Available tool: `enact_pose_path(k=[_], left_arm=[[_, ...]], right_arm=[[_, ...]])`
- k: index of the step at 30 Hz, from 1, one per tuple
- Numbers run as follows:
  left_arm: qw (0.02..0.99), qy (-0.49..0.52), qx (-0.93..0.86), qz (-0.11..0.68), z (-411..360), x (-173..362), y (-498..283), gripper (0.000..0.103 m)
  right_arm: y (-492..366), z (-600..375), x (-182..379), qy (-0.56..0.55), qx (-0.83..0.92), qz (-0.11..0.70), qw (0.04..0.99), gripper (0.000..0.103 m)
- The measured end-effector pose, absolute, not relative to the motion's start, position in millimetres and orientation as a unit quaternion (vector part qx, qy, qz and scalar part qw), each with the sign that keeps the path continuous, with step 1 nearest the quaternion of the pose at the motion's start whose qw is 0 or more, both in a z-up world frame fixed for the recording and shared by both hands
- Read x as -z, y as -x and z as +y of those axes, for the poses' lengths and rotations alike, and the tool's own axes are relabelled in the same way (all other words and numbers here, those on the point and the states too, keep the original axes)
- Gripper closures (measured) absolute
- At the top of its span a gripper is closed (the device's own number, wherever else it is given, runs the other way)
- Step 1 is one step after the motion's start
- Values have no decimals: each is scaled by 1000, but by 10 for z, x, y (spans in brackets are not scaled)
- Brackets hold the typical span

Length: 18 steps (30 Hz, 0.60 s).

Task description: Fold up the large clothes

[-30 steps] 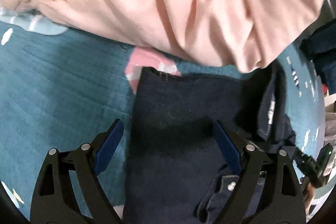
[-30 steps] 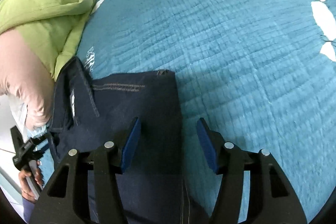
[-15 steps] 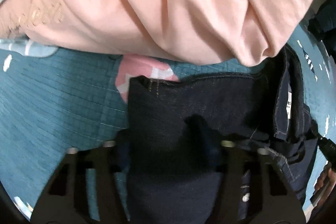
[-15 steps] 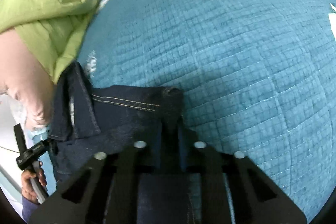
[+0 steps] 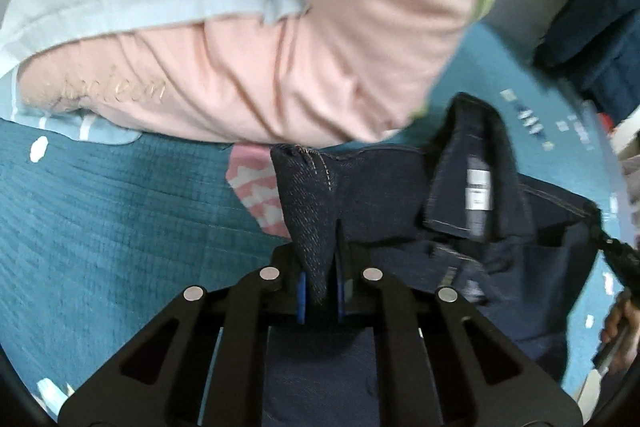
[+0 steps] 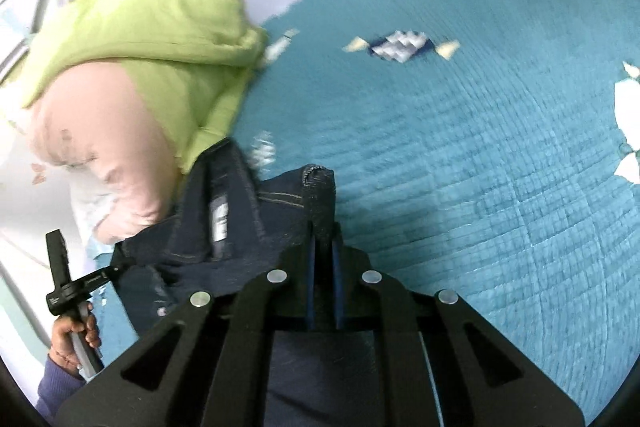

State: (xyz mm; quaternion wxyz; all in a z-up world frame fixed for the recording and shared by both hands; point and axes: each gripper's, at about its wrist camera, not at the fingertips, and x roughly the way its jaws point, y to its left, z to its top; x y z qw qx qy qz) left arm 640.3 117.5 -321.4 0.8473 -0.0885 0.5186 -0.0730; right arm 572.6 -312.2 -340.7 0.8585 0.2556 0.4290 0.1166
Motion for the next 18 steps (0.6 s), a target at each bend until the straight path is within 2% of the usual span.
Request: enact_pose_path(k=[12, 18], left_arm=[[865, 127, 119, 471, 1650, 2631, -4952, 94], [851, 129, 139, 489, 1841, 2658, -4048, 94]], right_arm=[[-4469, -3139, 2673, -248, -155, 390, 873, 97], [-3653, -3240, 2671, -236, -161, 412, 865, 97]])
